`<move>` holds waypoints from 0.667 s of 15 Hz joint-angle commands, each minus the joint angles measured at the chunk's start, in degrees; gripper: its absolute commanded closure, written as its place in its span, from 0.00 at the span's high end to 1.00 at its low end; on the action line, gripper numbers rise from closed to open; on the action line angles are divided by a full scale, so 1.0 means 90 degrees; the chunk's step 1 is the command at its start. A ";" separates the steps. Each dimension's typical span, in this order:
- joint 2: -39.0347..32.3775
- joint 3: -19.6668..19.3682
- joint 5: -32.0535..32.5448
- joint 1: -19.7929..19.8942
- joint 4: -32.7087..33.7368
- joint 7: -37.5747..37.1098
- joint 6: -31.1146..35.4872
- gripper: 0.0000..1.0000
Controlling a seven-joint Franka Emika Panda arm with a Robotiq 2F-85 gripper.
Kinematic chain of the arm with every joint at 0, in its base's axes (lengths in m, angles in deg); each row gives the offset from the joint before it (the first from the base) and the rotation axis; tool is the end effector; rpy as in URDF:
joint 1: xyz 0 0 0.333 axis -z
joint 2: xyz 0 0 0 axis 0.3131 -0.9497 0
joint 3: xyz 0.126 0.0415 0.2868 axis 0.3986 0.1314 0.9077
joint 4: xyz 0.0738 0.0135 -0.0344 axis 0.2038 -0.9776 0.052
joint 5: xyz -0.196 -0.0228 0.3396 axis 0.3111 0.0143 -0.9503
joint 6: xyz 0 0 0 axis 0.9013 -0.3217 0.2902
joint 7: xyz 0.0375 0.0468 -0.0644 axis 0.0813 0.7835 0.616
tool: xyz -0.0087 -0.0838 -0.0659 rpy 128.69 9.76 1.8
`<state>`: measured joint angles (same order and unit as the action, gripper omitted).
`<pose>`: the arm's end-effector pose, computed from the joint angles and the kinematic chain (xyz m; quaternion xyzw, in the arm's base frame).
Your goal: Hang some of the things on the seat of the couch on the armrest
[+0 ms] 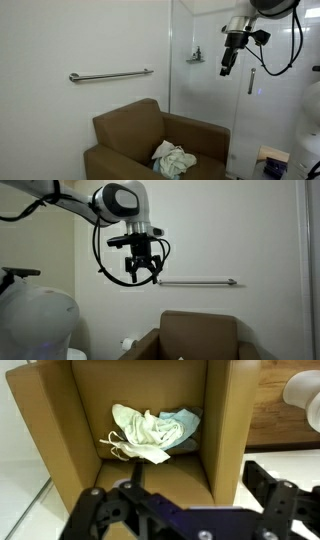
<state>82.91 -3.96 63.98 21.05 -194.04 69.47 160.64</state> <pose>0.2622 -0.0812 0.5348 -0.9945 -0.0410 -0.0937 0.0221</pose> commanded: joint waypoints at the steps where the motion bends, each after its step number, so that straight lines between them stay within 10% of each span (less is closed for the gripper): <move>1: -0.0009 0.0011 -0.0012 0.0010 0.0016 0.0007 -0.0015 1.00; 10: -0.2106 -0.0929 -0.0047 -0.0124 0.0638 0.0690 0.1255 1.00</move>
<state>74.57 -9.53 64.06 20.91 -192.71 71.09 169.80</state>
